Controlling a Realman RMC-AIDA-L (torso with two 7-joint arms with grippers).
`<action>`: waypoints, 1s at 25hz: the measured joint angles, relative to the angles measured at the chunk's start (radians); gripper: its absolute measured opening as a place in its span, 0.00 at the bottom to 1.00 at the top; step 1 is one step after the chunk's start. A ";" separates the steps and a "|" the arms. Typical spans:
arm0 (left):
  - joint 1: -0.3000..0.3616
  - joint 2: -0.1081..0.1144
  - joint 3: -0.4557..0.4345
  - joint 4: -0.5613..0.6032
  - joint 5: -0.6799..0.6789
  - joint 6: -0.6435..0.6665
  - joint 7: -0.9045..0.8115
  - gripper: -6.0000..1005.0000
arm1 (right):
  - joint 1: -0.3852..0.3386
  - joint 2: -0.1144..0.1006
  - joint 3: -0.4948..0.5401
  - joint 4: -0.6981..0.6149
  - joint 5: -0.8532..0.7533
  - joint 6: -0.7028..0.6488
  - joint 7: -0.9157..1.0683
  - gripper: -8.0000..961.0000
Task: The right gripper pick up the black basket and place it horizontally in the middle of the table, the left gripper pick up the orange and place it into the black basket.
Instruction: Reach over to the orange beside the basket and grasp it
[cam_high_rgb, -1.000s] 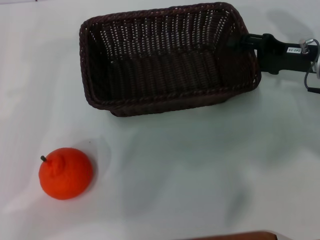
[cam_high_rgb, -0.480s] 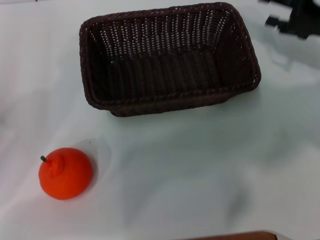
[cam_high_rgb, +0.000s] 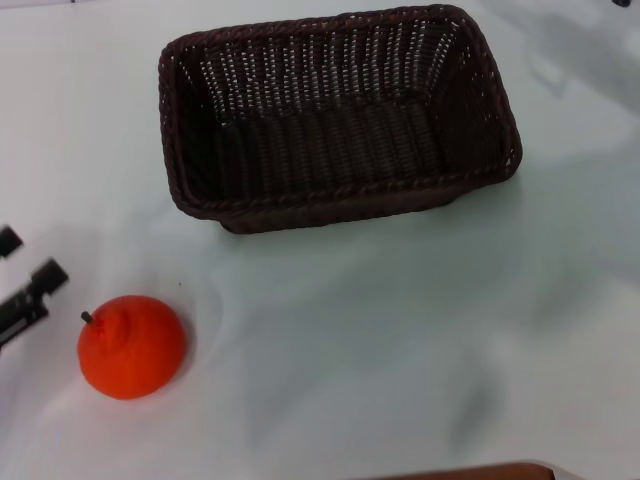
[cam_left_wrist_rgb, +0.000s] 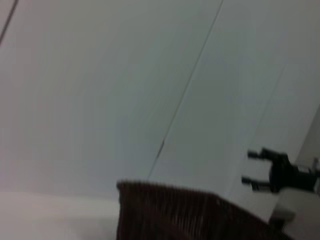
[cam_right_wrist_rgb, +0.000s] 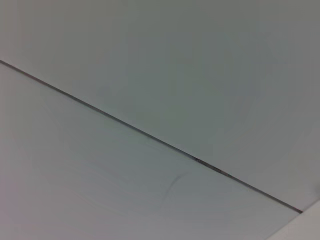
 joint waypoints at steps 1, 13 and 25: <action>0.005 0.000 -0.001 0.000 0.009 0.001 0.000 0.87 | 0.006 0.002 -0.001 0.000 0.000 -0.008 -0.003 0.92; 0.012 -0.006 0.007 0.007 0.145 0.035 -0.043 0.79 | 0.048 0.018 -0.004 0.040 0.001 -0.079 -0.047 0.91; -0.017 -0.015 0.009 0.001 0.244 0.108 -0.052 0.67 | 0.053 0.026 0.000 0.041 0.003 -0.086 -0.054 0.91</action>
